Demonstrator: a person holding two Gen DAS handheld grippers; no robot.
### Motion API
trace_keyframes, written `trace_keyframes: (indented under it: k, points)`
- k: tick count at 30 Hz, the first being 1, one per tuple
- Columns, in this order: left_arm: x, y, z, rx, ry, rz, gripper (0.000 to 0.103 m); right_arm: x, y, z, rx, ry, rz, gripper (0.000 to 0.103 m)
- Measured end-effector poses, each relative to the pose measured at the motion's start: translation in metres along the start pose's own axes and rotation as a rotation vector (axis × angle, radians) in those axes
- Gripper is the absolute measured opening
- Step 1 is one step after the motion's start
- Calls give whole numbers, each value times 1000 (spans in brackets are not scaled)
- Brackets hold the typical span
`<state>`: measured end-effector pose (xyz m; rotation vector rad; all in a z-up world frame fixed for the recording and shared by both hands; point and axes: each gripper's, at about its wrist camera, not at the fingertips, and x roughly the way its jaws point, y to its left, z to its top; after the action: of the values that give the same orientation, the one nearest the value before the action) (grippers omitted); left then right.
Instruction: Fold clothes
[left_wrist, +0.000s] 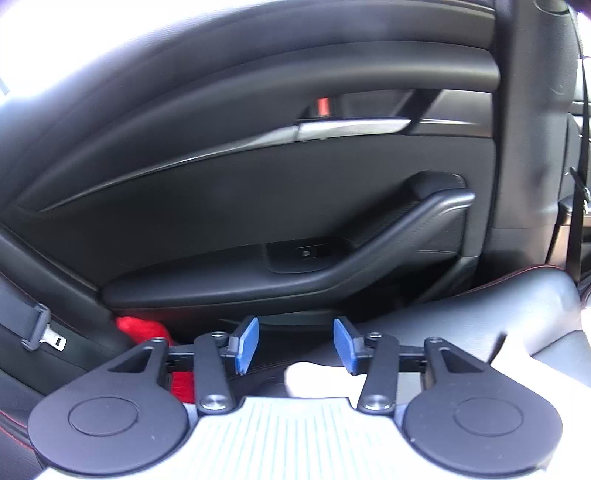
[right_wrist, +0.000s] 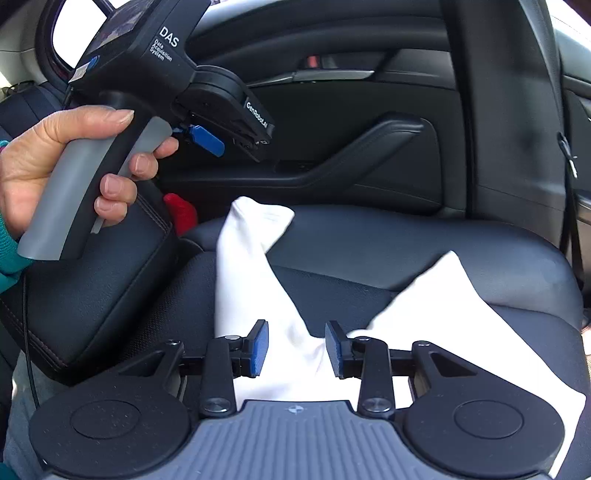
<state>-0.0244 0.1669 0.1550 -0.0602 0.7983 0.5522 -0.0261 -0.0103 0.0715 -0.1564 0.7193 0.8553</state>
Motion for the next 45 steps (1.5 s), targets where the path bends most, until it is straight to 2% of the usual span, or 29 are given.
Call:
trace_keyframes:
  k: [1, 5, 9, 11, 16, 19, 20, 23, 28, 32, 34, 39, 45]
  points:
    - [0, 5, 2, -2, 6, 6, 47, 4, 4, 4, -9, -4, 21, 37]
    - [-3, 16, 3, -8, 22, 20, 60, 27, 20, 24, -39, -10, 82, 37]
    - [-10, 25, 1, -25, 20, 20, 66, 59, 36, 44, -89, -16, 96, 37]
    - [-13, 28, 1, -30, 10, 20, 74, 72, 40, 51, -92, -19, 106, 37]
    - [-17, 33, 1, -39, -16, 23, 77, 92, 46, 59, -94, -17, 64, 34]
    - [-18, 34, 1, -38, -19, 25, 77, 92, 38, 58, -53, -12, 44, 21]
    - [-17, 34, 1, -39, -17, 26, 77, 92, 35, 58, -39, -11, 37, 12]
    - [-15, 34, 1, -41, -9, 20, 77, 92, 27, 58, 2, -7, 17, 6]
    - [-11, 32, 0, -45, 4, 6, 78, 92, 13, 57, 69, 0, -17, 5]
    - [-8, 30, -1, -47, 15, -4, 79, 92, -17, 49, 216, 13, -10, 6]
    - [-6, 29, -2, -49, 22, -11, 79, 92, -30, 45, 281, 25, -35, 8]
    - [1, 18, -5, -49, 47, -44, 79, 91, -36, 38, 253, 60, -181, 11]
    - [16, 0, -10, -57, 94, -124, 77, 73, -46, 26, 290, 43, -220, 12]
